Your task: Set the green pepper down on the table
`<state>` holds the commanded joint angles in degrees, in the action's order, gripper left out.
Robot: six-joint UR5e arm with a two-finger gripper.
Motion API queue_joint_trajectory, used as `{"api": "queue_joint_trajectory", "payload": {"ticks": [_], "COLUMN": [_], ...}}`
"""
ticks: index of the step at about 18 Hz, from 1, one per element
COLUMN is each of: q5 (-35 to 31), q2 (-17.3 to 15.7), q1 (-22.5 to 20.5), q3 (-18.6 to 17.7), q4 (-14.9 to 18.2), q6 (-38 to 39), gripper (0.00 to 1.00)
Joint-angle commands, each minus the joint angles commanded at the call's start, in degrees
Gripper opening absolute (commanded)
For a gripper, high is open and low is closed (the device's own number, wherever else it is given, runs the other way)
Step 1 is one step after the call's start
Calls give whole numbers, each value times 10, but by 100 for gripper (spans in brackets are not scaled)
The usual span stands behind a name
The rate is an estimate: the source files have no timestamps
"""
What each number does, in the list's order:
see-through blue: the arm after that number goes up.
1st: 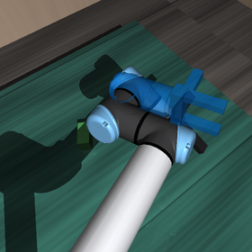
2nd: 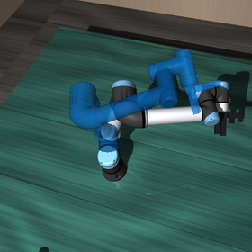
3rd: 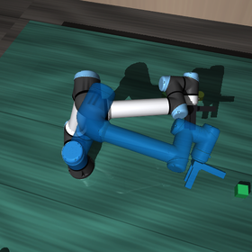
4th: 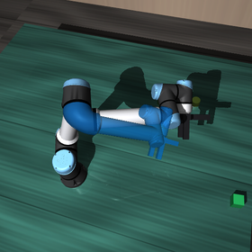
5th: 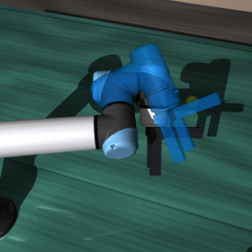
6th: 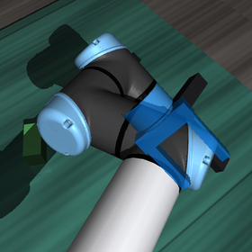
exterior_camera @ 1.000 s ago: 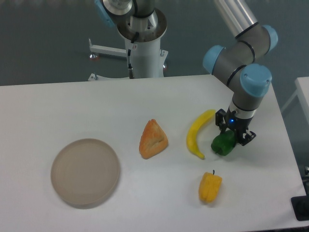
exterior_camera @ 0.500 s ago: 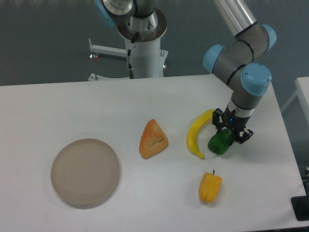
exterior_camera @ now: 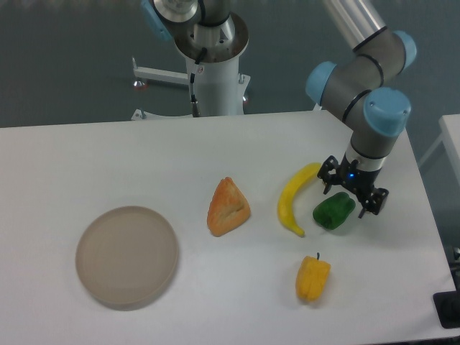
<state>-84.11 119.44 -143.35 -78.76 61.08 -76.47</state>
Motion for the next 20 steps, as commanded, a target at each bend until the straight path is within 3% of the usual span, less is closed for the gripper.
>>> {"api": "queue_joint_trajectory", "payload": {"ticks": [9, 11, 14, 20], "q5": [-5, -42, -115, -121], "q2": [6, 6, 10, 9], "q1": [55, 64, 112, 131], "q3": [43, 60, 73, 71], "q4": [-6, -4, -1, 0], "q6": [45, 45, 41, 54], "gripper": [100, 100, 100, 100]}}
